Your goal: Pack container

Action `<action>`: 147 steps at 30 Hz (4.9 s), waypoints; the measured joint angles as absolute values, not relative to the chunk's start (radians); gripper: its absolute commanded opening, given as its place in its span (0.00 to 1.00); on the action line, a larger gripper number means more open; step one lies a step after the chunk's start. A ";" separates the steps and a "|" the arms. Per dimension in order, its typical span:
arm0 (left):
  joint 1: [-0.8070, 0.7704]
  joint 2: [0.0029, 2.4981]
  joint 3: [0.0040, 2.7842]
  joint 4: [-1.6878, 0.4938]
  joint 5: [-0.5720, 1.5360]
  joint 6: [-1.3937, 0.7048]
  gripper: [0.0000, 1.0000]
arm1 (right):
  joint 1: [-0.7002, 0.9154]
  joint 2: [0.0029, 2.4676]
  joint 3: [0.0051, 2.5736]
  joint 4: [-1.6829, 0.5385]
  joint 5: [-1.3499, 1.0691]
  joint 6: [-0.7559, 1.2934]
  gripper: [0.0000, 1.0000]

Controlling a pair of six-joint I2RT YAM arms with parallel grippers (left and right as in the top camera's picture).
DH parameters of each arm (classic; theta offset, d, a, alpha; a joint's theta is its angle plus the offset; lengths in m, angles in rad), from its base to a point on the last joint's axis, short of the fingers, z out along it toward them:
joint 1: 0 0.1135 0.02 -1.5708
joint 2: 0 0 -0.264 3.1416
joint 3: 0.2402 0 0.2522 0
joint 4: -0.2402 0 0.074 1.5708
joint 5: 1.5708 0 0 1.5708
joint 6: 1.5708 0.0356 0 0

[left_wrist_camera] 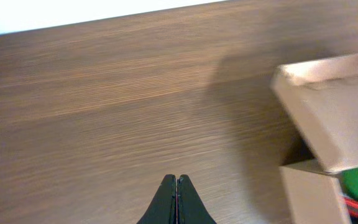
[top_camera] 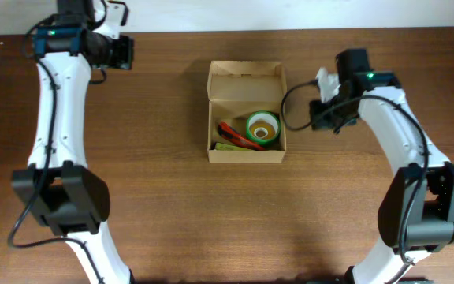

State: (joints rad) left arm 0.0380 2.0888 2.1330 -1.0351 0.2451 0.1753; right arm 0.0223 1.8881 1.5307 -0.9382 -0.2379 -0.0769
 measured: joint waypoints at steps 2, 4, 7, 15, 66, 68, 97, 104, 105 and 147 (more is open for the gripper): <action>0.023 2.122 2.133 -1.026 0.288 0.170 0.02 | 0.004 1.888 1.580 -0.918 -0.262 -0.069 0.04; 0.011 2.162 2.133 -1.019 0.336 0.162 0.02 | -0.013 1.892 1.629 -0.913 -0.290 -0.057 0.04; -0.002 2.220 2.130 -0.991 0.425 0.138 0.02 | -0.043 1.918 1.705 -0.910 -0.352 -0.042 0.03; 0.008 2.280 2.126 -0.895 0.688 0.069 0.02 | -0.109 2.060 1.768 -0.741 -0.735 0.032 0.04; -0.035 2.637 2.126 -0.652 1.052 -0.232 0.02 | -0.133 2.395 1.769 -0.595 -1.019 0.240 0.04; -0.038 2.637 2.126 -0.637 1.054 -0.242 0.02 | -0.126 2.407 1.769 -0.590 -1.020 0.241 0.04; -0.086 2.637 2.126 -0.482 1.177 -0.319 0.02 | -0.073 2.418 1.769 -0.395 -1.227 0.283 0.04; -0.086 2.642 2.125 -0.302 1.254 -0.338 0.02 | -0.066 2.419 1.798 -0.383 -1.294 0.309 0.04; -0.086 2.643 2.124 -0.249 1.270 -0.357 0.02 | -0.066 2.419 1.809 -0.381 -1.300 0.314 0.04; -0.096 2.507 2.126 -0.062 1.456 -0.500 0.02 | -0.062 2.224 1.921 -0.794 -1.104 0.140 0.04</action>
State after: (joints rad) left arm -0.0959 2.5069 2.1262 -0.0616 1.4559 -0.4999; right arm -0.0620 2.2238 1.9213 -0.7940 -1.1038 0.1402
